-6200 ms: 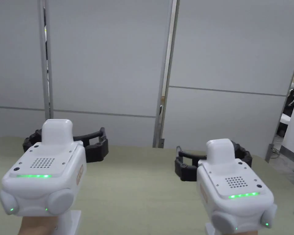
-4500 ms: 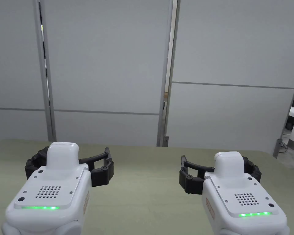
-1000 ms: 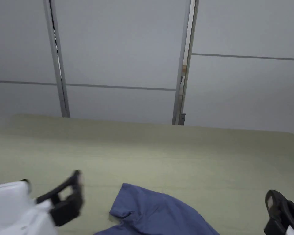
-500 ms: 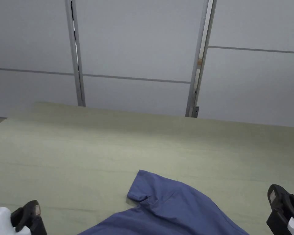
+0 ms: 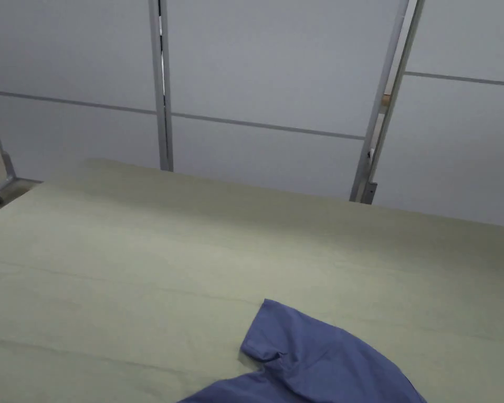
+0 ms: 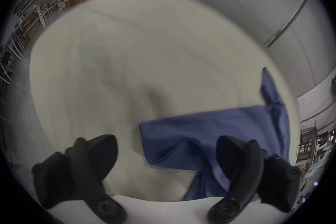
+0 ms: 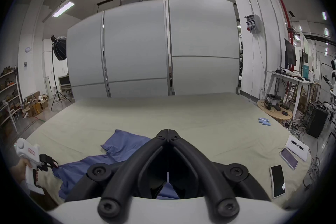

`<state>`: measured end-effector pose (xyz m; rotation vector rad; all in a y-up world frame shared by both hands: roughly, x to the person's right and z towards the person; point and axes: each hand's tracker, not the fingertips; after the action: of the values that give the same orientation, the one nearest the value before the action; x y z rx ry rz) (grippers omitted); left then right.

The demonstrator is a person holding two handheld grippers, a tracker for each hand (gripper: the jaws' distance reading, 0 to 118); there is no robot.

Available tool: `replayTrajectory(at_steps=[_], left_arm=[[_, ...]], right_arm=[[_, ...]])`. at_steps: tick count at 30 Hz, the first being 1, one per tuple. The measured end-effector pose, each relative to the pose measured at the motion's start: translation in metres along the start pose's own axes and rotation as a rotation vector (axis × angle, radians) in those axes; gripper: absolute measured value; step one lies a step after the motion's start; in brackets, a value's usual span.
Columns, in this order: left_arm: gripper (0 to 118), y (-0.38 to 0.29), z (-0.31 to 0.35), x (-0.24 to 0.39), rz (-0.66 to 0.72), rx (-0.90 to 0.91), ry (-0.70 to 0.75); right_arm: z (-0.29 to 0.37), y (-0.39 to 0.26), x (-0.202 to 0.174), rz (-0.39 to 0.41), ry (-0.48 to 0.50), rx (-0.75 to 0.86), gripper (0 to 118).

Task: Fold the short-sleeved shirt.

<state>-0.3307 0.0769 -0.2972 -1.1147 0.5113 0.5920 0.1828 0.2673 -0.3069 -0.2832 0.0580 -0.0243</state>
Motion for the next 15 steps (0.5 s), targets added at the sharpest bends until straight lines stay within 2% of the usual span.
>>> replayTrajectory(at_steps=[2,3,4,5,6,7,8,9,10,12,15], left_arm=[[91,-0.005,-0.013,0.003,0.036,-0.036,-0.024],[91,-0.01,-0.008,0.007,0.014,0.033,0.036],[89,-0.01,-0.004,0.01,0.004,0.042,0.013],[80,-0.009,-0.002,0.009,-0.008,0.042,0.028],[61,-0.011,0.003,0.01,-0.018,0.072,0.041],[11,-0.013,0.006,0.008,-0.024,0.072,0.025],[4,-0.013,0.008,0.005,-0.028,0.07,0.023],[4,-0.01,0.012,0.0,0.009,0.085,-0.035],[4,-0.009,0.015,-0.004,-0.003,0.09,-0.019],[4,-0.012,0.022,-0.011,0.044,0.11,-0.069],[4,-0.013,0.029,-0.016,0.056,0.103,-0.085]], right_arm=[[-0.019,-0.006,-0.007,0.017,0.009,-0.044,2],[-0.032,-0.01,-0.01,0.029,0.022,-0.075,2],[-0.044,-0.013,-0.014,0.039,0.037,-0.099,3],[-0.06,-0.014,-0.021,0.052,0.063,-0.124,3],[-0.08,-0.015,-0.029,0.072,0.093,-0.157,6],[-0.101,-0.017,-0.037,0.099,0.102,-0.19,30],[-0.125,-0.018,-0.047,0.141,0.116,-0.228,59],[-0.154,-0.022,-0.057,0.173,0.138,-0.248,96],[-0.177,-0.026,-0.063,0.187,0.167,-0.289,118],[-0.226,-0.035,-0.08,0.223,0.21,-0.355,118],[-0.305,-0.064,-0.095,0.274,0.185,-0.511,118]])
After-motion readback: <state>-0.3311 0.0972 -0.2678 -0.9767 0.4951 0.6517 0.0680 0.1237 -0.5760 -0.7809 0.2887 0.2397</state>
